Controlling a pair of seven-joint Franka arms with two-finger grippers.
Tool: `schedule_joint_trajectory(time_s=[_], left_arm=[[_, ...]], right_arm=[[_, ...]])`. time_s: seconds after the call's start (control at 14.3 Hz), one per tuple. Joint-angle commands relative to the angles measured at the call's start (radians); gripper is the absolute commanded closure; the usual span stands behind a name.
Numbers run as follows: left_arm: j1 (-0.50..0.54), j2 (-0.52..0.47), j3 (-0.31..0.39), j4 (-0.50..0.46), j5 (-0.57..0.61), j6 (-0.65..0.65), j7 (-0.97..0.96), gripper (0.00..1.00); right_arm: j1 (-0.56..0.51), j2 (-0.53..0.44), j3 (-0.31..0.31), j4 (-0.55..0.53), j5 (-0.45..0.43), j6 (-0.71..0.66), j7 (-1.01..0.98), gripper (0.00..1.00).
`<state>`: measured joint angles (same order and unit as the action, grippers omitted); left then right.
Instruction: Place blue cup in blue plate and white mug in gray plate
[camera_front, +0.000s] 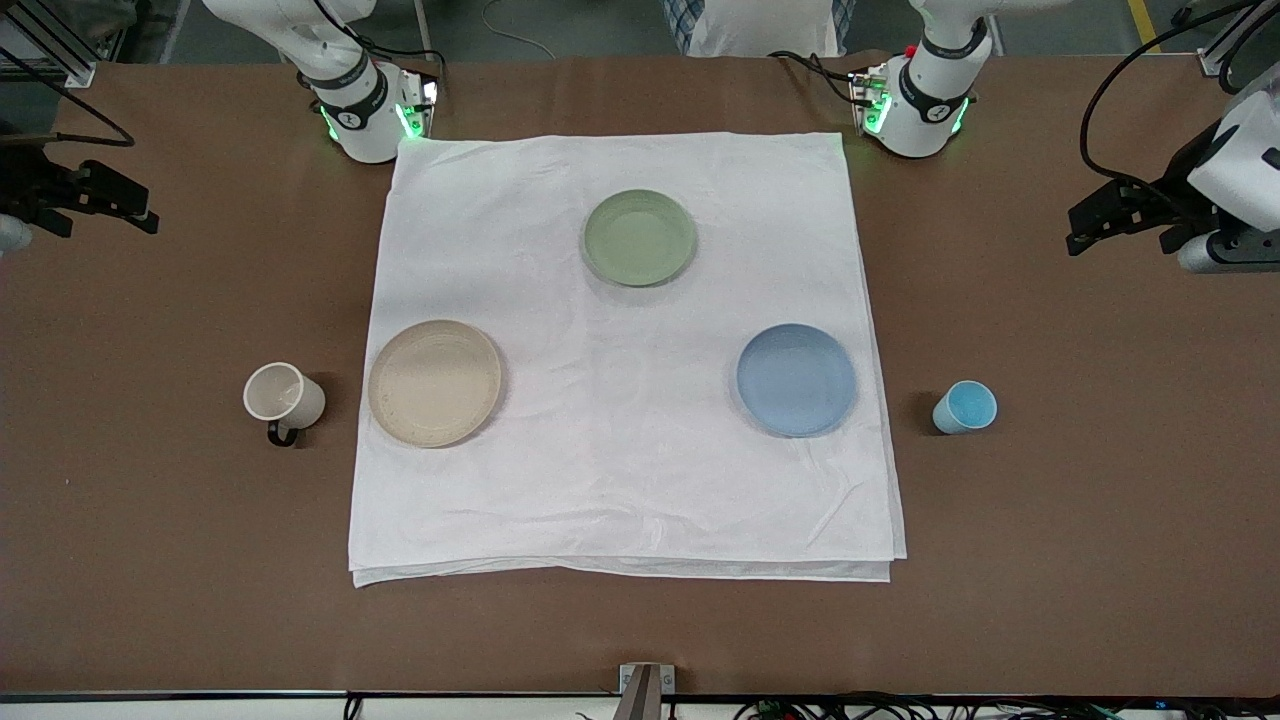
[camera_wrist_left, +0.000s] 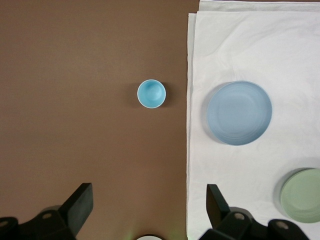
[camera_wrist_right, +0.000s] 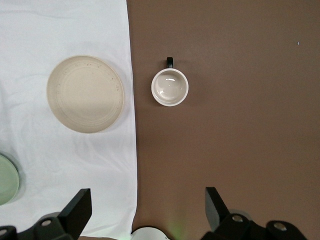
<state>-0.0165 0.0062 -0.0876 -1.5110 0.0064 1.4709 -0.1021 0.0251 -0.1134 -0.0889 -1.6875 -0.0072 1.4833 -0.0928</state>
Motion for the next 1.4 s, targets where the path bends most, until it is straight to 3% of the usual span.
schedule_joint_trajectory(time_s=[0.0,0.28,0.49,0.84,1.19,1.33], left_arm=[[-0.002,0.018,0.005,0.021,0.0,0.0,0.009,0.0],[0.006,0.076,0.006,0.023,0.053,0.011,0.013,0.0],[0.024,0.141,0.009,-0.021,0.069,0.106,0.009,0.0],[0.038,0.179,0.011,-0.3,0.067,0.444,-0.022,0.0],[0.092,0.239,0.011,-0.515,0.069,0.764,-0.015,0.0],[0.108,0.28,0.009,-0.561,0.069,0.868,-0.014,0.01]], right_arm=[[-0.007,-0.005,0.008,0.003,0.001,-0.008,-0.001,0.0],[-0.002,-0.005,0.008,0.003,0.0,-0.014,0.005,0.0],[-0.007,0.05,0.006,0.005,0.001,0.0,0.001,0.0],[-0.033,0.372,0.0,0.069,0.007,0.326,0.001,0.0],[-0.045,0.547,0.0,-0.015,0.024,0.578,0.015,0.0],[-0.047,0.567,0.0,-0.11,0.113,0.705,0.013,0.0]])
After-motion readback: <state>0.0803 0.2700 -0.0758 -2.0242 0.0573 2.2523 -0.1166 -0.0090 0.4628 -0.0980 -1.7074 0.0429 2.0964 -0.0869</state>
